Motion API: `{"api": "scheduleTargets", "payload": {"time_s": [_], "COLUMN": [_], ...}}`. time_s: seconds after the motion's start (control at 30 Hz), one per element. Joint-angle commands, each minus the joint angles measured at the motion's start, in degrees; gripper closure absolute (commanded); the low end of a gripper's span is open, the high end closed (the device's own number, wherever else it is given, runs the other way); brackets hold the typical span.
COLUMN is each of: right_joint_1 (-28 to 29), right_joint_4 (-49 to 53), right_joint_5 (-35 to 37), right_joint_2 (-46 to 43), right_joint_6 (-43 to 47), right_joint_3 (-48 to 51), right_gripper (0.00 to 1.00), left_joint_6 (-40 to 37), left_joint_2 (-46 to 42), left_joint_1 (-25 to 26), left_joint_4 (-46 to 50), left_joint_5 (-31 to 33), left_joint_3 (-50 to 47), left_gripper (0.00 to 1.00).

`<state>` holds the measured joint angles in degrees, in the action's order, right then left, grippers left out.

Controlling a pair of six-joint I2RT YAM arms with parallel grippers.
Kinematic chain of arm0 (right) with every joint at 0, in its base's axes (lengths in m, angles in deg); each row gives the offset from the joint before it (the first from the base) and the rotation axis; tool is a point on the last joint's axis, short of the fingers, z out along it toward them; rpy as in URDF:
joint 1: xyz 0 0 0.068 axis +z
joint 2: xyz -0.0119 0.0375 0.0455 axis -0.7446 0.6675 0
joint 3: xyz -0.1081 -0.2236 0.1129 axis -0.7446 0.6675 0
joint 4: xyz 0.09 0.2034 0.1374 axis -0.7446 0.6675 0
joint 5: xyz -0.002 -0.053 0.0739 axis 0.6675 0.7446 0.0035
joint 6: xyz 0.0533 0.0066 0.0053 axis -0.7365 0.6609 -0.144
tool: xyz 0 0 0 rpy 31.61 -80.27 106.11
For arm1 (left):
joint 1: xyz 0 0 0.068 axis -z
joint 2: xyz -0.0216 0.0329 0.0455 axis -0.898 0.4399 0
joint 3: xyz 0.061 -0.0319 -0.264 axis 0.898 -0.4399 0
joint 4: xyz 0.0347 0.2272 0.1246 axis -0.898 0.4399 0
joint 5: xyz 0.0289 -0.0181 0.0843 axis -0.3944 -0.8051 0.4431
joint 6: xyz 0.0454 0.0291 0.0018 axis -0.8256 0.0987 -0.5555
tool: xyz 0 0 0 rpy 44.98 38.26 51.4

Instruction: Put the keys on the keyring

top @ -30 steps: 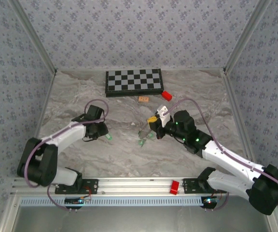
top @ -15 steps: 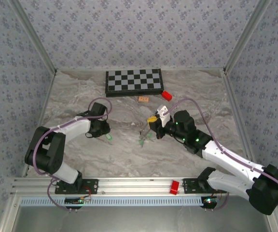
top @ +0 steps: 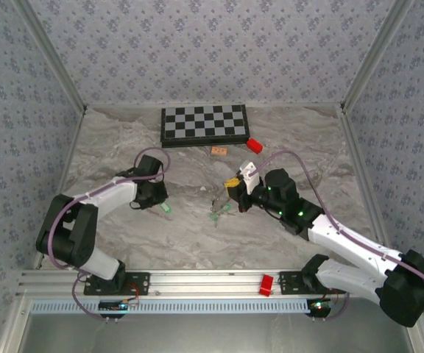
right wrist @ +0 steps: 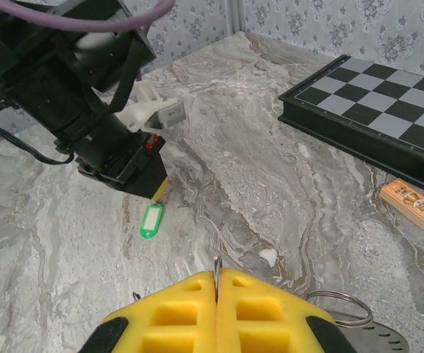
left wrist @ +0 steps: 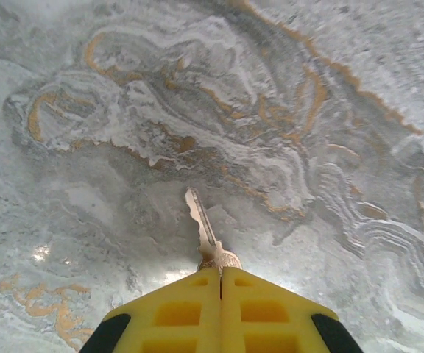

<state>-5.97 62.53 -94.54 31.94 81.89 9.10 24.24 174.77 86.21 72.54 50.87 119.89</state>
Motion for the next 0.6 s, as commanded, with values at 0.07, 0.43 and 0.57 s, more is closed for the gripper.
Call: {"api": "scheduleTargets", "payload": {"time_s": [0.07,0.43,0.57], "right_joint_1": [0.38,0.48,0.48], "right_joint_4": [-2.65,-3.26,-3.44], "right_joint_5": [-0.11,-0.05,-0.09], "right_joint_2": [-1.6,-2.04,-1.96], "right_joint_6": [-0.93,-1.19,-1.36], "right_joint_3": [0.21,0.69,0.77], "right_gripper": [1.0,1.0,1.0], "left_joint_6": [-5.29,-17.66,-19.62], "left_joint_2": [-6.72,-17.52,-20.25], "left_joint_1": [2.53,9.75,11.18], "left_joint_4": [0.52,-1.95,0.8], "left_joint_5": [-0.52,-0.29,1.09], "left_joint_3": [2.67,1.05,-0.25], "left_gripper": [1.0,1.0,1.0]}}
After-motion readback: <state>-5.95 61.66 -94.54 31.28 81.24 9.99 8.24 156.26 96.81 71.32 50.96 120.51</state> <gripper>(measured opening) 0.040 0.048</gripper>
